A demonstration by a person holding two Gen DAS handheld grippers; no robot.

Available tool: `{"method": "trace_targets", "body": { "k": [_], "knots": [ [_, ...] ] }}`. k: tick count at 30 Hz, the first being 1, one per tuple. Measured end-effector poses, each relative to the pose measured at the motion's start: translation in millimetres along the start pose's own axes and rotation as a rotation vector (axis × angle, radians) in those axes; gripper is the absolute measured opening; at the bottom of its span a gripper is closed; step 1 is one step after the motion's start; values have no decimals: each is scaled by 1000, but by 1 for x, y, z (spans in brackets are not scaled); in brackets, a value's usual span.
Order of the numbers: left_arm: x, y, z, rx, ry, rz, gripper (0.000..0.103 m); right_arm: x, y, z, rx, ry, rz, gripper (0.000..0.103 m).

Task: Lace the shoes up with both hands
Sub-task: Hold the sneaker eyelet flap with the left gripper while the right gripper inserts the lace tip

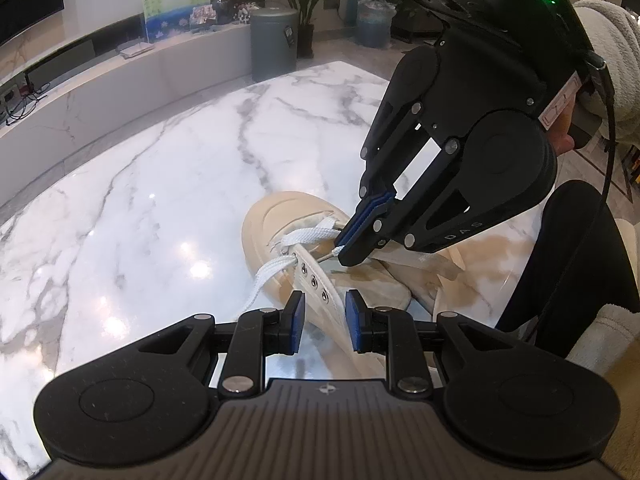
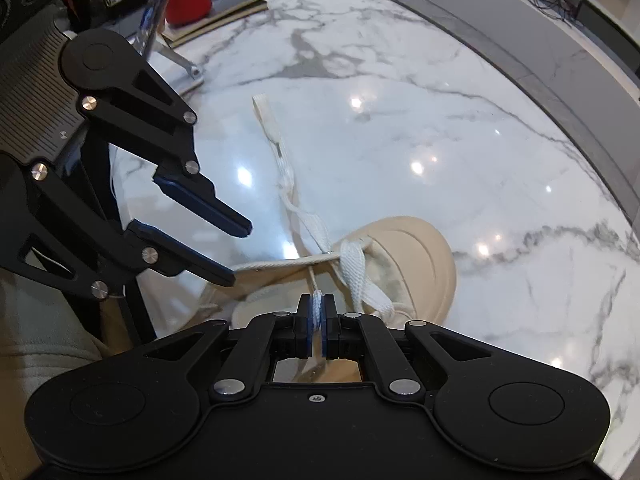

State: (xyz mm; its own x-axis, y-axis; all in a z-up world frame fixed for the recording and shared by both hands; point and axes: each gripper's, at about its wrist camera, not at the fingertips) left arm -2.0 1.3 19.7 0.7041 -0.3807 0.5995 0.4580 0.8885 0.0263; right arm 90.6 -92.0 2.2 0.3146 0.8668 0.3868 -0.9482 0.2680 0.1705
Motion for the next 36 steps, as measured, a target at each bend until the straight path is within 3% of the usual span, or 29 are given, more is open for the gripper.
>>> {"method": "trace_targets", "body": {
  "k": [36],
  "knots": [
    [3,0,-1,25,35,-42,22,-2,-3,-2,19,-36,4,2]
  ]
}}
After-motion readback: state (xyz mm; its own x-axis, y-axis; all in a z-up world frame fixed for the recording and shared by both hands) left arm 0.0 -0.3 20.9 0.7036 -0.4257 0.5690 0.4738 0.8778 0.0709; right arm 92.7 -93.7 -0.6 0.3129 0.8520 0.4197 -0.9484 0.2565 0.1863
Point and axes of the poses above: each gripper's, at about its wrist camera, not at the fingertips, and z roughly against the way its jaws point, y to its left, x to its top, and after that the axes turned 7 degrees about x, right-handed
